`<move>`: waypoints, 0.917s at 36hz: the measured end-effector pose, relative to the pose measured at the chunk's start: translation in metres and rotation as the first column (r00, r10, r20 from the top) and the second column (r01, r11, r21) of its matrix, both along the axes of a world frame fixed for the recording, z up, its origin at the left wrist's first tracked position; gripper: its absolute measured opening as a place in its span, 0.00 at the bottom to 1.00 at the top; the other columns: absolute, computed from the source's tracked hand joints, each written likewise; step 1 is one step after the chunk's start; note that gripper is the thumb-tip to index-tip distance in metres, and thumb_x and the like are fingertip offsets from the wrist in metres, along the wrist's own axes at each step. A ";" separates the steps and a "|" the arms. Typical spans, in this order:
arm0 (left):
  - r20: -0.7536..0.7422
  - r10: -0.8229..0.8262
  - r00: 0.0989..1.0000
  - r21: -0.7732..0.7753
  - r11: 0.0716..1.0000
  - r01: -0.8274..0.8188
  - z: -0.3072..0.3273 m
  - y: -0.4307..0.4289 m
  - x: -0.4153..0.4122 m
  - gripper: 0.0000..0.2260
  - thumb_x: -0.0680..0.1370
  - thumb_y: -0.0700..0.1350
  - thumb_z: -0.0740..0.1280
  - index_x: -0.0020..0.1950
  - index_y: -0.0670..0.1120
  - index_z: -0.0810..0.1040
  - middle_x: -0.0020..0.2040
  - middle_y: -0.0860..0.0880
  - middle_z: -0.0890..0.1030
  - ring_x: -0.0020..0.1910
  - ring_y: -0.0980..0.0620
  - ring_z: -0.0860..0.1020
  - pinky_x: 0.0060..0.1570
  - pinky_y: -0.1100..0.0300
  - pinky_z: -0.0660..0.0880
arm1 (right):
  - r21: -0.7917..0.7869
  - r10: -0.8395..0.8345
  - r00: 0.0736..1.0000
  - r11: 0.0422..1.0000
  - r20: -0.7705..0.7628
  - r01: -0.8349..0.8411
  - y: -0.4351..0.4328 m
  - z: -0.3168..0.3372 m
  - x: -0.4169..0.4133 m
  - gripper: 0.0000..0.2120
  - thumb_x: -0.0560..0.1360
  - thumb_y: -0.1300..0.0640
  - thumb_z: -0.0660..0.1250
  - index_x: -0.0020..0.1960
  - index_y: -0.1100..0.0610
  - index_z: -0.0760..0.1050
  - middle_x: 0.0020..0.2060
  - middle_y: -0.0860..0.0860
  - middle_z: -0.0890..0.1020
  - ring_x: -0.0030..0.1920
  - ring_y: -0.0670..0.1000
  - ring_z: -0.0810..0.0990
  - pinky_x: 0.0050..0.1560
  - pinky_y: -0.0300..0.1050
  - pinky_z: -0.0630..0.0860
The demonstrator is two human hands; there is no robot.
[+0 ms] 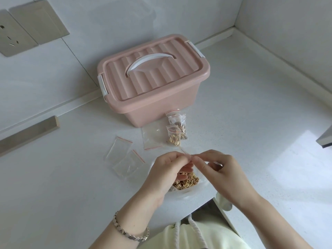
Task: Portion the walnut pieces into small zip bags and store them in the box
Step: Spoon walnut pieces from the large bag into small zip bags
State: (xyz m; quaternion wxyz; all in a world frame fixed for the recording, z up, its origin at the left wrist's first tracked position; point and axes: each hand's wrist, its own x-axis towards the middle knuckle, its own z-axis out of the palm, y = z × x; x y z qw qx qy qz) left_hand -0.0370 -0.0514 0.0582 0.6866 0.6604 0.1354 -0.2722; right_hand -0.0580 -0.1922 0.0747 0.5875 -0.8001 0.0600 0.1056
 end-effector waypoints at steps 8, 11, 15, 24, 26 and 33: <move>0.075 -0.036 0.997 0.103 0.994 0.029 0.000 -0.003 -0.002 0.09 0.75 0.39 0.64 0.36 0.44 0.80 0.33 0.51 0.80 0.38 0.57 0.79 0.40 0.63 0.76 | -0.058 0.022 0.999 0.998 -0.026 -0.023 -0.002 -0.002 -0.002 0.08 0.72 0.56 0.68 0.42 0.44 0.82 0.39 0.36 0.80 0.28 0.41 0.70 0.32 0.29 0.65; 0.056 -0.019 0.998 0.086 0.996 0.014 0.000 -0.006 -0.003 0.10 0.76 0.42 0.64 0.37 0.45 0.81 0.34 0.50 0.81 0.37 0.57 0.79 0.39 0.62 0.75 | -0.075 0.020 1.000 0.997 0.004 -0.020 -0.001 -0.003 -0.004 0.13 0.72 0.58 0.68 0.39 0.39 0.80 0.39 0.38 0.81 0.27 0.43 0.68 0.31 0.31 0.66; 0.059 -0.006 0.998 0.100 0.995 0.000 -0.001 -0.007 -0.006 0.11 0.76 0.44 0.64 0.37 0.44 0.81 0.33 0.50 0.81 0.36 0.57 0.79 0.38 0.62 0.75 | -0.092 0.039 0.999 0.995 0.021 -0.037 -0.001 -0.002 -0.006 0.15 0.72 0.58 0.69 0.36 0.37 0.80 0.39 0.40 0.81 0.27 0.44 0.68 0.30 0.32 0.66; 0.153 -0.112 0.982 0.175 0.981 0.085 0.000 -0.003 -0.012 0.10 0.77 0.40 0.62 0.38 0.39 0.79 0.32 0.50 0.79 0.35 0.55 0.76 0.40 0.60 0.73 | -0.098 0.016 0.996 0.995 -0.093 -0.025 -0.005 -0.004 -0.003 0.06 0.70 0.51 0.70 0.36 0.47 0.83 0.34 0.42 0.82 0.27 0.42 0.67 0.31 0.34 0.65; 0.193 -0.161 0.968 0.187 0.975 0.125 0.000 -0.001 -0.014 0.11 0.78 0.40 0.62 0.38 0.41 0.79 0.30 0.54 0.78 0.33 0.58 0.75 0.37 0.66 0.72 | -0.109 0.008 0.995 0.994 -0.095 -0.018 -0.005 -0.004 -0.003 0.07 0.71 0.54 0.70 0.35 0.49 0.83 0.32 0.42 0.83 0.27 0.42 0.68 0.30 0.34 0.66; 0.319 -0.218 0.922 0.093 0.976 0.198 0.002 0.007 -0.015 0.11 0.77 0.43 0.61 0.36 0.48 0.78 0.29 0.54 0.75 0.31 0.58 0.73 0.34 0.67 0.69 | 0.102 0.024 0.994 0.995 -0.109 -0.013 -0.005 0.001 -0.003 0.09 0.72 0.61 0.69 0.35 0.52 0.83 0.33 0.53 0.84 0.36 0.51 0.77 0.40 0.43 0.72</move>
